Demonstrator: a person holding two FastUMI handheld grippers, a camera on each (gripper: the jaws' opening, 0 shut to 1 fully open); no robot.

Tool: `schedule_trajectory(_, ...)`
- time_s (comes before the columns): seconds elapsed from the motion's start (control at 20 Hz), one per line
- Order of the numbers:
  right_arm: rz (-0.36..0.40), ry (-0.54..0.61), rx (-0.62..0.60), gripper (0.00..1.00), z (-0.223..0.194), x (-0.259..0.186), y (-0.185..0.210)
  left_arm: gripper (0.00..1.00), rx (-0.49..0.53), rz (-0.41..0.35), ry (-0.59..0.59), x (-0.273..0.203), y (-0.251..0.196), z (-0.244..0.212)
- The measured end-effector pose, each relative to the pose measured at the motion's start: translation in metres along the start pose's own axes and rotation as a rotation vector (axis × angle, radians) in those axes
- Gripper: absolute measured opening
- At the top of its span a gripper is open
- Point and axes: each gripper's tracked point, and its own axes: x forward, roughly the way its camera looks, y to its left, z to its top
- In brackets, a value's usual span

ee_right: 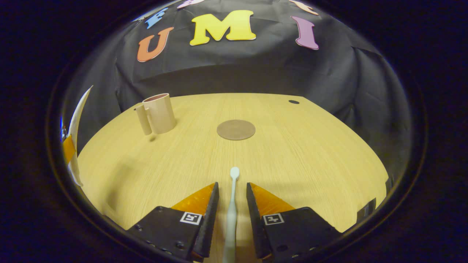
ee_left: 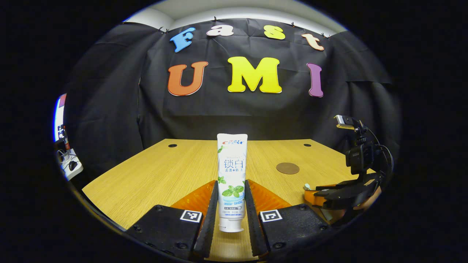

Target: Put the toothbrush and toothpaste on the desktop into the cup, then pick up the cup and place it on the coaster on the desktop.

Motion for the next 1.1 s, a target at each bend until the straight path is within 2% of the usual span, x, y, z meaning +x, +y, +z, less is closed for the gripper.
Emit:
schedule_trajectory(0.05,0.001,0.003,0.036,0.21,0.001,0.000,-0.002,0.43,-0.002,-0.001,0.002,0.000,0.000,0.000)
schedule_trajectory(0.1,0.029,0.002,0.039,0.07,0.000,0.003,0.002,0.43,-0.006,-0.003,0.005,0.000,0.000,-0.001)
schedule_trajectory(0.15,0.034,0.011,0.027,0.02,-0.005,0.009,0.002,0.43,-0.011,-0.007,0.009,0.000,-0.001,-0.002)
schedule_trajectory(0.25,0.039,0.002,0.006,0.04,0.000,0.002,0.003,0.43,-0.016,-0.011,0.015,0.000,-0.001,-0.003)
schedule_trajectory(0.3,0.040,-0.001,0.006,0.01,0.000,0.003,0.002,0.43,-0.018,-0.009,0.018,0.000,-0.001,-0.004)
schedule_trajectory(0.5,0.073,-0.043,0.001,0.00,0.007,-0.004,0.003,0.43,-0.022,-0.002,0.025,0.001,0.000,-0.004)
schedule_trajectory(0.55,0.083,-0.075,0.003,0.00,0.014,-0.011,0.004,0.43,-0.022,0.002,0.030,0.001,0.000,-0.005)
schedule_trajectory(0.6,0.080,-0.112,-0.002,0.00,0.021,-0.017,0.002,0.37,-0.028,0.007,0.035,0.001,0.001,-0.007)
schedule_trajectory(0.65,0.076,-0.159,-0.011,0.00,0.032,-0.025,0.001,0.43,-0.035,0.008,0.042,0.001,0.000,-0.007)
schedule_trajectory(0.85,0.089,-0.346,-0.026,0.00,0.071,-0.070,0.002,0.43,-0.044,0.018,0.023,0.001,0.001,0.000)
schedule_trajectory(1.1,0.075,-0.492,-0.052,0.00,0.095,-0.111,-0.002,0.43,-0.070,0.033,-0.031,0.009,0.009,0.023)
